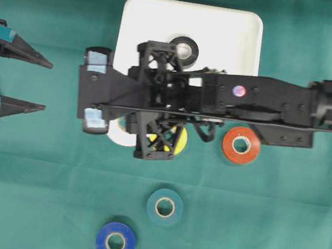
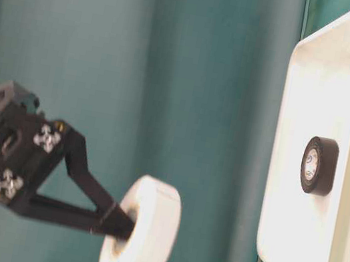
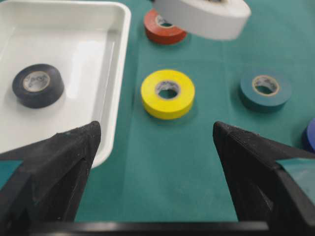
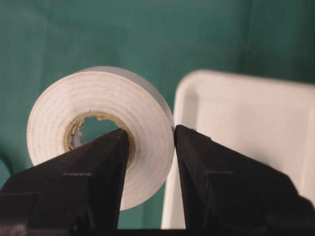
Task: Pick up the tape from a random location and place it into the white case.
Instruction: 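Lift the white tape roll and carry it over the tray's upper right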
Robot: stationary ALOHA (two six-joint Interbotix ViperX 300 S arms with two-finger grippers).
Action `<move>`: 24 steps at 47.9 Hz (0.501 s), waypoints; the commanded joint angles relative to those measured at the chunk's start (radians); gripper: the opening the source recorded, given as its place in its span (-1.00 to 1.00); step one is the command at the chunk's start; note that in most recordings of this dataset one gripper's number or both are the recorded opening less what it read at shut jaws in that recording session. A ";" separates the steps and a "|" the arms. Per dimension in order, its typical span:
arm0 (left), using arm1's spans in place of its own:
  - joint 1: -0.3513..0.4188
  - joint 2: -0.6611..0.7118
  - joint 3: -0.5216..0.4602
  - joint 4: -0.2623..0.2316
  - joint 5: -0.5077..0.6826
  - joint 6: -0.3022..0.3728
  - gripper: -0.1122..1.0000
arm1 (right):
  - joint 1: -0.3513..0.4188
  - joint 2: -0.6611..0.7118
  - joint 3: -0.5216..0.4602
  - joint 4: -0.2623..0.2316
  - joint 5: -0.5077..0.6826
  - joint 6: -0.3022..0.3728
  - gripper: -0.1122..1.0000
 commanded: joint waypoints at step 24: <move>0.003 0.009 -0.012 -0.005 -0.011 -0.009 0.91 | 0.002 -0.316 0.356 -0.003 -0.080 0.040 -0.22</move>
